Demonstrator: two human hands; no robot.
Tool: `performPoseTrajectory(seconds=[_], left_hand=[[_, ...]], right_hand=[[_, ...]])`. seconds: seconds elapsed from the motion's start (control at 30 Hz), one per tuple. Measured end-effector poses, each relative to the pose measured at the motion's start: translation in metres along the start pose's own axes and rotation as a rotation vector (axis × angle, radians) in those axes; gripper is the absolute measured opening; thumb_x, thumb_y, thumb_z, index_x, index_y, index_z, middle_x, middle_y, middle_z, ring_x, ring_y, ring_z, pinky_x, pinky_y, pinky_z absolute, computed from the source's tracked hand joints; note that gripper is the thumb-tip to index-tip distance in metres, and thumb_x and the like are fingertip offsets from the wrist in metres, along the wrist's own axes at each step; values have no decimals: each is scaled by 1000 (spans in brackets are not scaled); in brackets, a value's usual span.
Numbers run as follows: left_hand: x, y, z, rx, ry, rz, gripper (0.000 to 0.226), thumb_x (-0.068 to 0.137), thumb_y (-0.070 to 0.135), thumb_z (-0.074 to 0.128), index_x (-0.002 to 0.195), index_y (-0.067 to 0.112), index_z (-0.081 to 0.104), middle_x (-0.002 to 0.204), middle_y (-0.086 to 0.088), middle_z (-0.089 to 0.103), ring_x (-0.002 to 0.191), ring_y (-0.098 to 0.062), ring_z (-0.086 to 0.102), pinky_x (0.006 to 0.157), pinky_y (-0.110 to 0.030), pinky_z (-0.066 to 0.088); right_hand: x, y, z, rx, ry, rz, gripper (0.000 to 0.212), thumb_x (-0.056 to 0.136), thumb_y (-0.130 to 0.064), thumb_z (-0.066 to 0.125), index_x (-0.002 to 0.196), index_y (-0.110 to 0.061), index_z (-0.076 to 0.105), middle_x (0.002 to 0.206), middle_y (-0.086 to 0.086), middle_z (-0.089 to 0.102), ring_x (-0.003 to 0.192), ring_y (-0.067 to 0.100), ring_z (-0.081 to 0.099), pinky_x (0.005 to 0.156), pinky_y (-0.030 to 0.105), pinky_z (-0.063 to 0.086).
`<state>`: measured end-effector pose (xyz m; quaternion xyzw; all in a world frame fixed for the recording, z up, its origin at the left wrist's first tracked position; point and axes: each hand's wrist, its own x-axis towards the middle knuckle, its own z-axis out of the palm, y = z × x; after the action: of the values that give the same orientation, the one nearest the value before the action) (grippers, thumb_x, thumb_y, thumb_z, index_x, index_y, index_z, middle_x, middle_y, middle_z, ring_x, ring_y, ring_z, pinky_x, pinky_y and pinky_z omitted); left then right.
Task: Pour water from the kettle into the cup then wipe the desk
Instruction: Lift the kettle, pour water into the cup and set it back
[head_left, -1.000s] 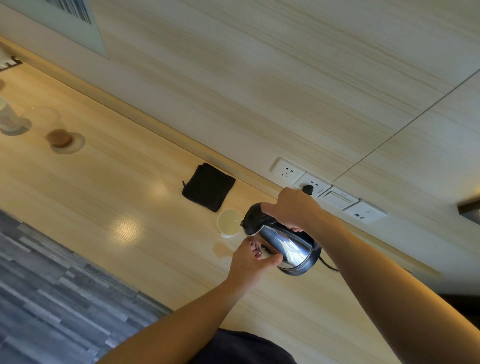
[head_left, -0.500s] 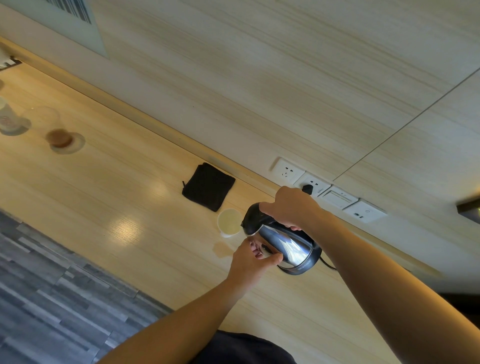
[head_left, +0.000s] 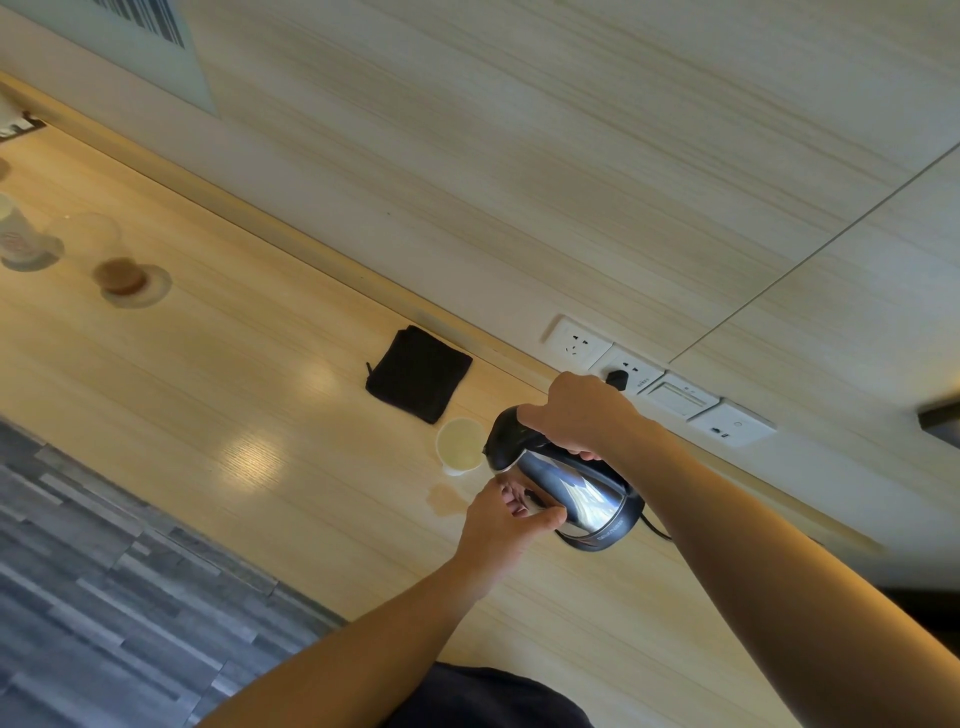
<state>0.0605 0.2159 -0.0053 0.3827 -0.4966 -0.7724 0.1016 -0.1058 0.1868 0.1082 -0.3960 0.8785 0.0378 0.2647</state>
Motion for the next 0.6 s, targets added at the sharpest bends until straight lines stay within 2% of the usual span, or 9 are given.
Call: performPoseTrajectory(seconds=[0.07, 0.2, 0.6], left_hand=[[0, 0, 0, -4, 1, -4, 42, 81, 9, 89, 114, 6, 64, 112, -8, 78, 107, -17, 75, 97, -30, 60], [1, -1, 0, -16, 2, -12, 39, 81, 9, 89, 110, 7, 63, 111, -8, 78, 106, -17, 75, 94, -28, 60], [7, -7, -1, -14, 2, 7, 40, 79, 13, 90, 109, 11, 64, 109, -4, 79, 103, -14, 75, 89, -24, 60]], right_hand=[[0, 0, 0, -6, 1, 0, 47, 92, -55, 57, 69, -14, 63, 53, -2, 60, 43, 17, 57, 54, 29, 54], [1, -1, 1, -26, 10, -6, 47, 92, -55, 56, 67, -16, 62, 48, -5, 57, 37, 13, 52, 45, 22, 44], [6, 4, 7, -28, 32, -39, 48, 94, -56, 55, 65, -17, 59, 48, -6, 54, 37, 12, 49, 46, 21, 41]])
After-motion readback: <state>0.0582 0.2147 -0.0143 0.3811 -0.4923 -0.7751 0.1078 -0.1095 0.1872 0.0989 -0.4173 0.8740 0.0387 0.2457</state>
